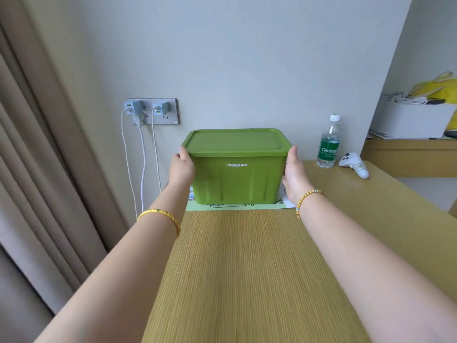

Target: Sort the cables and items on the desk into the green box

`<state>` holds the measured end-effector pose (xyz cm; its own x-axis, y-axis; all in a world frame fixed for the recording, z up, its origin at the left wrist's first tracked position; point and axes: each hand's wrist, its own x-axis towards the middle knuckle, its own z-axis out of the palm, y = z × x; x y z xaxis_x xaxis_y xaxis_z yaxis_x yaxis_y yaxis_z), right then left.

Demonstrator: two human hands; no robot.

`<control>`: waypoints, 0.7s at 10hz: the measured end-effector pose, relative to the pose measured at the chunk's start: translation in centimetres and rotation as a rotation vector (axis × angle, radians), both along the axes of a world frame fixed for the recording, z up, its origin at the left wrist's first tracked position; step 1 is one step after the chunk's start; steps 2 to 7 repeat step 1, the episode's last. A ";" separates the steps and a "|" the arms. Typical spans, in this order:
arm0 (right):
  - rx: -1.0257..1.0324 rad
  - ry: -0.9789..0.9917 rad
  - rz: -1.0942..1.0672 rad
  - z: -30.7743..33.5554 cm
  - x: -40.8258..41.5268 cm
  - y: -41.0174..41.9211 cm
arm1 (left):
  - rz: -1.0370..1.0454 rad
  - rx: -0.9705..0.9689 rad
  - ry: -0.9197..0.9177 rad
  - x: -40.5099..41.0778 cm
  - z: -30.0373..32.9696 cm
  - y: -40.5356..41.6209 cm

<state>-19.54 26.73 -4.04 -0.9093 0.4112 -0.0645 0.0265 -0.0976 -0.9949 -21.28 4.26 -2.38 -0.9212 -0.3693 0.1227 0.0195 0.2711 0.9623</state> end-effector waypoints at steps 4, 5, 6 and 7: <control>-0.001 -0.070 -0.025 -2.6 3.5 -0.1 | -0.032 0.016 -0.054 3.4 -1.9 0.8; -0.001 -0.070 -0.025 -2.6 3.5 -0.1 | -0.032 0.016 -0.054 3.4 -1.9 0.8; -0.001 -0.070 -0.025 -2.6 3.5 -0.1 | -0.032 0.016 -0.054 3.4 -1.9 0.8; -0.001 -0.070 -0.025 -2.6 3.5 -0.1 | -0.032 0.016 -0.054 3.4 -1.9 0.8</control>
